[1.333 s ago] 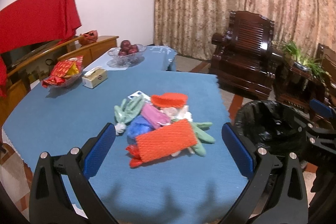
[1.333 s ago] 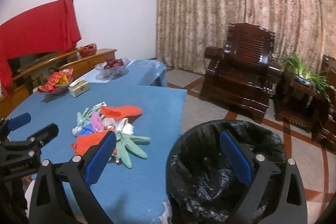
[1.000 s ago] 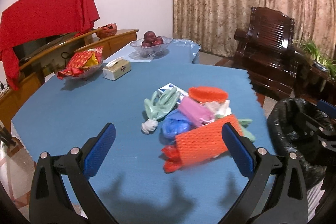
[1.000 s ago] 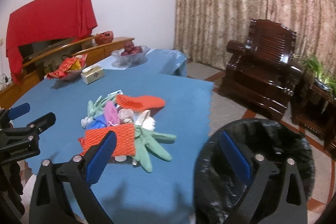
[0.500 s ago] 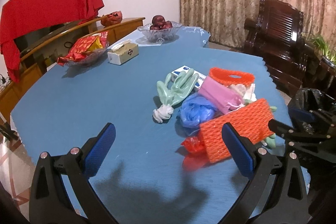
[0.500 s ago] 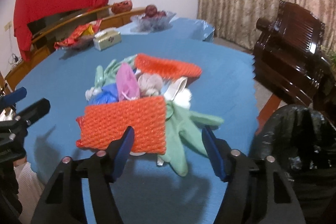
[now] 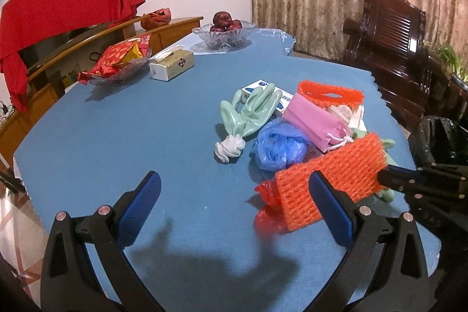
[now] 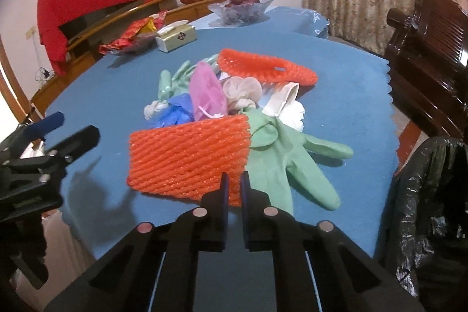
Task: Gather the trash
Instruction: 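Grasp the red plastic bag with the left tool, then carry the red bag and orange net over the black bin and open both tools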
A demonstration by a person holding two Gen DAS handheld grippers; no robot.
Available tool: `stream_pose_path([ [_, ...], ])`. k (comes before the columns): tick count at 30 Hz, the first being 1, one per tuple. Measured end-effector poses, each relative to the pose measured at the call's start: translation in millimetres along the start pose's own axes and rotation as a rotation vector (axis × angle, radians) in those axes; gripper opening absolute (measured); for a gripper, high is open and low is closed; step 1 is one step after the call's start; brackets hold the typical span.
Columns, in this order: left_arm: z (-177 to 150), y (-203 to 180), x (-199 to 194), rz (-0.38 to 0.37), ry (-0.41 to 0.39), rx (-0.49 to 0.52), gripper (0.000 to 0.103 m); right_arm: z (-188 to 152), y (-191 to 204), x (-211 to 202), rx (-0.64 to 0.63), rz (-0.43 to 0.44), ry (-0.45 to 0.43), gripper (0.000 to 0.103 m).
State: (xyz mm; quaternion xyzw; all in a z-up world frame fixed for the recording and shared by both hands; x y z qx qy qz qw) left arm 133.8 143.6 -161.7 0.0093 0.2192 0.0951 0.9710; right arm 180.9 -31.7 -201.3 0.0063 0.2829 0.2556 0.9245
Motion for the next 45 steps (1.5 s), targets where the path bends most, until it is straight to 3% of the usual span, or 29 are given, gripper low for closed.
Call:
stream_pose_path([
  [10,-11.8,-12.3,-0.3,-0.021,0.015,0.010,0.098,1.6,-21.2,-41.4,0.035,-0.042,-0.018,0.007],
  [13,-19.0,-19.1,2.7,-0.033,0.027,0.021,0.093,-0.6,-31.4,-47.2,0.042,-0.071,-0.014,0.007],
  [15,-24.6,-24.0,7.3,-0.041,0.038,0.033,0.080,-4.1,-40.0,-47.5,0.056,-0.091,-0.005,0.007],
  [22,-44.7,-40.9,34.5,-0.098,0.111,0.040,0.070,-13.5,-46.0,-39.1,0.077,-0.095,0.018,0.007],
  [25,-51.7,-49.0,42.7,-0.149,0.148,0.027,0.053,-14.1,-45.4,-36.9,0.076,-0.087,0.020,0.007],
  [26,-54.1,-51.6,44.6,-0.174,0.162,0.013,0.043,-13.2,-44.6,-36.5,0.077,-0.084,0.020,0.007],
  [30,-54.4,-56.3,43.6,-0.202,0.160,0.001,0.025,-9.7,-42.5,-38.8,0.075,-0.075,0.010,0.007],
  [45,1.9,-67.3,-22.3,-0.226,0.026,-0.002,0.021,33.9,-28.4,-95.8,0.042,-0.048,-0.123,0.007],
])
Point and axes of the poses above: each gripper's, at about its wrist camera, not at the fingertips, and x roughly the way its jaws point, y to its left, z to its top, the point moved 8 cm from there along x, roughly the way its jaws point, and after that the axes turned 14 degrees about -y, right-handed, at the moved point
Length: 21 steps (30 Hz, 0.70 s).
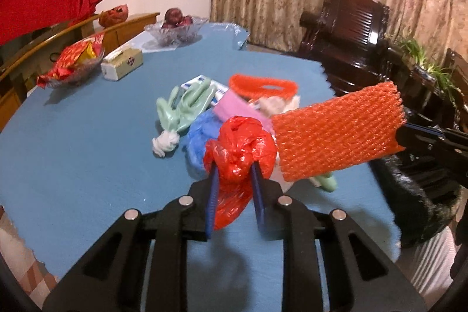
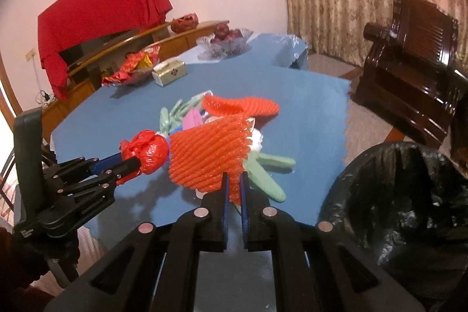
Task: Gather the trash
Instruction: 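Carry the red bag and orange net over the black bin and open both tools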
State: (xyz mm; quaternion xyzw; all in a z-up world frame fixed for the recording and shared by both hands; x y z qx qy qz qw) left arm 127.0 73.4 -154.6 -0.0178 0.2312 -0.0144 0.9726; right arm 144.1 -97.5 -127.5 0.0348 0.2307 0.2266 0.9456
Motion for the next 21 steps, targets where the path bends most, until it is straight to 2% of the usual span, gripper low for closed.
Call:
stream_pose_path([
  [7,21.6,-45.6,-11.2,-0.091,-0.037,0.046,0.021,10.7,-33.3,-34.5,0.033,-0.085,-0.053,0.007],
  [14,35.4,-111.2,-4.4,-0.229,-0.046,0.086,0.021,5.0,-101.8,-77.5,0.084,-0.250,-0.083,0.007],
  [21,29.1,-197.2,8.9,-0.381,-0.034,0.160,0.021,-19.4,-173.8,-115.1,0.148,-0.423,-0.070,0.007],
])
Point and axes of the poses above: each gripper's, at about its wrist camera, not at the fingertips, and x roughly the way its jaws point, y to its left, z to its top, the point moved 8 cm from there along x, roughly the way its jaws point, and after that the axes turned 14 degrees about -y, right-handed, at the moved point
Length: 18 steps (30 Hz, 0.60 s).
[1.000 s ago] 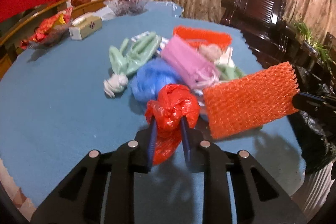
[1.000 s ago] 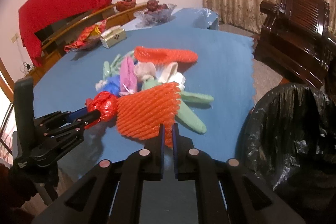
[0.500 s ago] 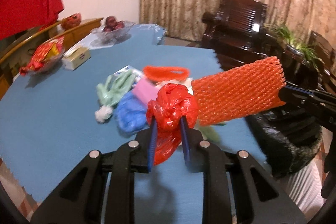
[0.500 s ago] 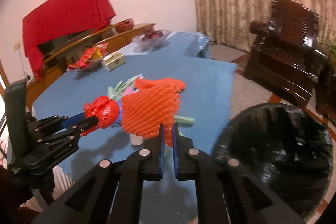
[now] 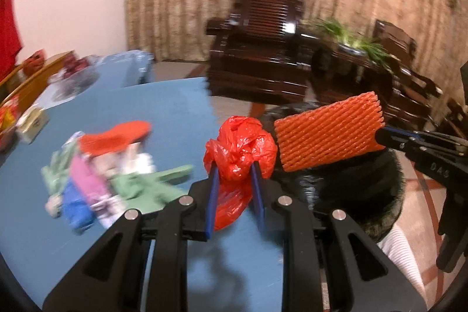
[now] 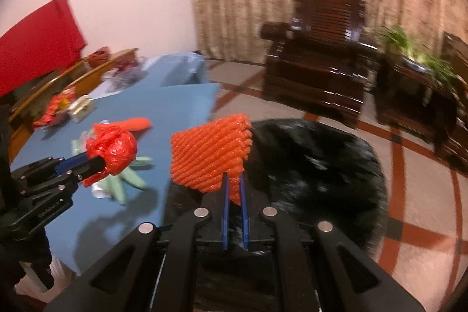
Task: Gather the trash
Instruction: 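Carry the red bag and orange net over the black bin and open both tools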
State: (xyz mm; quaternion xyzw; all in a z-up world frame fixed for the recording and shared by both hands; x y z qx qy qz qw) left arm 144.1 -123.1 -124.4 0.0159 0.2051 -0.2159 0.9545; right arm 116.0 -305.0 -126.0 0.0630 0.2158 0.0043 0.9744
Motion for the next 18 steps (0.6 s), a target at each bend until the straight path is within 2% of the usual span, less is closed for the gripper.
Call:
stream_pose_path([
  [8,-6.3,-70.9,51.1,-0.138,0.039,0.034,0.021,-22.4,-56.3,-2.1,0.060,-0.128,0.037,0.007],
  [10,-9.9,-82.9,59.4,-0.164,0.053,0.037,0.027,-28.1,-66.7,-1.4,0.072,-0.148,0.051,0.009],
  [12,-12.1,-88.0,65.2,-0.176,0.059,0.043,0.047,-30.6,-71.9,-1.8,0.074,-0.166,0.058,0.011],
  [17,-16.3,-84.0,69.7,-0.157,0.062,0.036,0.063,-31.7,-77.4,-2.3,0.074,-0.183,0.055,0.036],
  [18,-16.3,-78.0,66.3,-0.141,0.056,0.031,0.066,-31.5,-76.3,-3.0,0.072,-0.183,0.052,0.046],
])
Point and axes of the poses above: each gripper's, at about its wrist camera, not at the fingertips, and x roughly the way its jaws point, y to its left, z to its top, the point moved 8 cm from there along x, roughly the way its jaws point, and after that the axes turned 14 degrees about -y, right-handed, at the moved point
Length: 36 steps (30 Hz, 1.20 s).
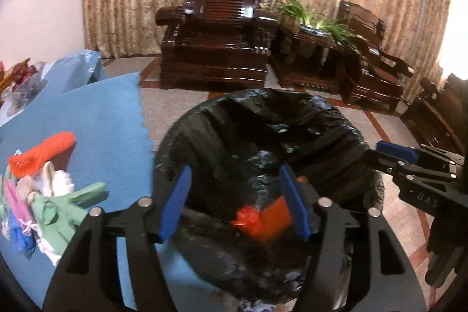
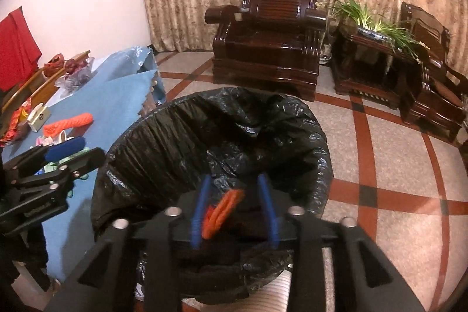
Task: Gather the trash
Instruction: 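Move both tools back over the trash pile on the table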
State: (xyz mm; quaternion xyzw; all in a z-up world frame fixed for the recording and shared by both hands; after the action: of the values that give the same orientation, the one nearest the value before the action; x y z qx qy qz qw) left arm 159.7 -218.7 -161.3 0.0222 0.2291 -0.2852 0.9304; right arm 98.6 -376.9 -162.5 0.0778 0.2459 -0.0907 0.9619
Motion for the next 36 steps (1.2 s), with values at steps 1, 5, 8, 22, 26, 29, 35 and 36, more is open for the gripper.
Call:
stream_pose_path([
  [1,0.2,4.3,-2.9,0.015,-0.007,-0.003,0.069,0.8,1.6,-0.6,-0.001,0.000,-0.007,0.061],
  [5,-0.8,39.8,-29.4,0.097,-0.040,-0.008,0.089,7.5,15.2,-4.2,-0.012,0.011,-0.046,0.092],
  [8,-1.9,64.6,-48.7,0.171,-0.053,-0.018,0.093,15.0,31.9,-6.1,-0.014,0.039,-0.086,0.097],
  [22,-19.7,209.0,-142.5,0.476,-0.087,-0.107,0.094,30.4,182.7,9.4,-0.109,0.316,-0.135,0.097],
  [26,-27.3,239.6,-158.6,0.536,-0.090,-0.136,0.094,25.4,225.3,19.5,-0.155,0.383,-0.128,0.097],
  [29,-32.5,257.1,-162.8,0.571,-0.090,-0.144,0.094,20.4,251.3,28.8,-0.180,0.417,-0.120,0.097],
  [35,-46.7,285.3,-162.1,0.614,-0.066,-0.157,0.094,6.3,288.7,45.8,-0.204,0.477,-0.076,0.088],
  [36,-49.6,287.5,-161.9,0.617,-0.062,-0.161,0.094,3.4,295.2,47.4,-0.211,0.487,-0.067,0.084],
])
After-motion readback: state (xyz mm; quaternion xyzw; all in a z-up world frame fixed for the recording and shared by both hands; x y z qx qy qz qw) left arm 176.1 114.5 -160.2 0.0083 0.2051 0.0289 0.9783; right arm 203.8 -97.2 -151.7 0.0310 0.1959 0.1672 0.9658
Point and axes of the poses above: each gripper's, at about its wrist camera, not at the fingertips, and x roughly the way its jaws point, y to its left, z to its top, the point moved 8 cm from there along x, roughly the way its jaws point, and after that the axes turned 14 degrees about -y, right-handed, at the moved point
